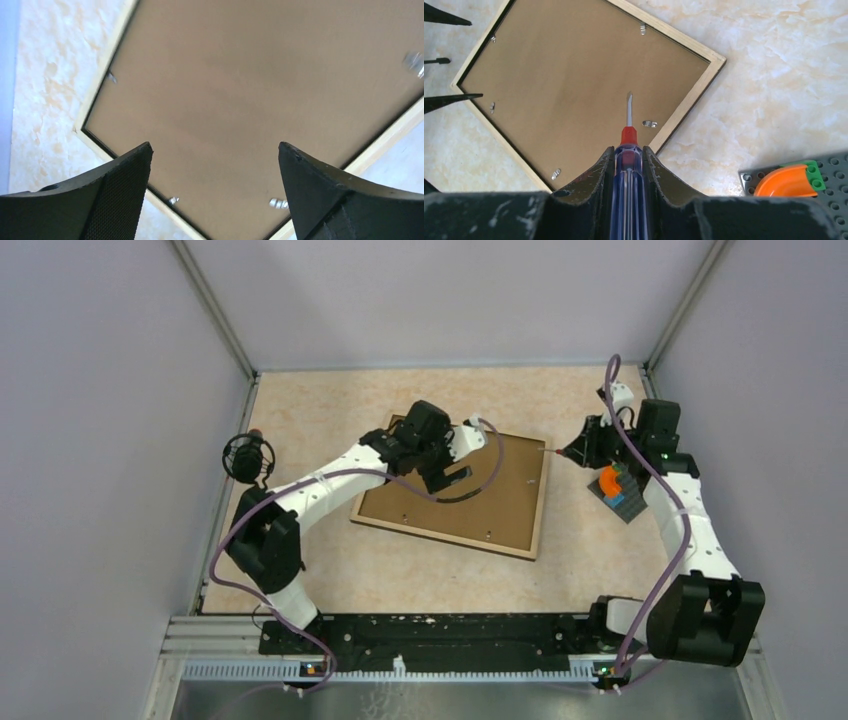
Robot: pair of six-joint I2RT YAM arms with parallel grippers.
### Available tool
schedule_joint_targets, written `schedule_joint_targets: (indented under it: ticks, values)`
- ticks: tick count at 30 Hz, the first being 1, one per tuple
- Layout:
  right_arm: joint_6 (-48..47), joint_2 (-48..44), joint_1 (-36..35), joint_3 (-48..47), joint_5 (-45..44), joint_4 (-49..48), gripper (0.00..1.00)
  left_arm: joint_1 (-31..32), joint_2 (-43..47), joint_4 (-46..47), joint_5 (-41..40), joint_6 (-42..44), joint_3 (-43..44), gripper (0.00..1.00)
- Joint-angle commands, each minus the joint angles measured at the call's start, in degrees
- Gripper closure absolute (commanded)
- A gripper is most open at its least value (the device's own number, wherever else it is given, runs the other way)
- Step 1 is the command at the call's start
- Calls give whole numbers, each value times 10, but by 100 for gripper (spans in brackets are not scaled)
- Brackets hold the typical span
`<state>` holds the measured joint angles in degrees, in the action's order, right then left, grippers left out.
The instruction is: Take the photo out of the frame
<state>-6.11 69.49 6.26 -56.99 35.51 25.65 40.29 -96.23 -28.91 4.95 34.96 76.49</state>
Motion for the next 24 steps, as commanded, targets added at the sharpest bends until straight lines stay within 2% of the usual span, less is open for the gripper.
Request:
schedule_joint_targets:
  ticks: [1, 4, 10, 19, 24]
  values:
    - [22, -24, 19, -17, 4, -30, 100, 72, -1, 79, -18, -179, 41, 1]
    - [28, -15, 38, -36, 1, -22, 100, 142, -15, 164, -94, -206, 27, 1]
    - [57, 14, 91, -74, 12, -35, 100, 222, -152, 154, -164, -298, 141, 1]
    - [83, 26, 123, -59, 35, -60, 100, 245, -281, 171, -236, -424, 233, 1]
    - [80, 30, 125, -53, 36, -63, 100, 248, -324, 175, -264, -459, 262, 1]
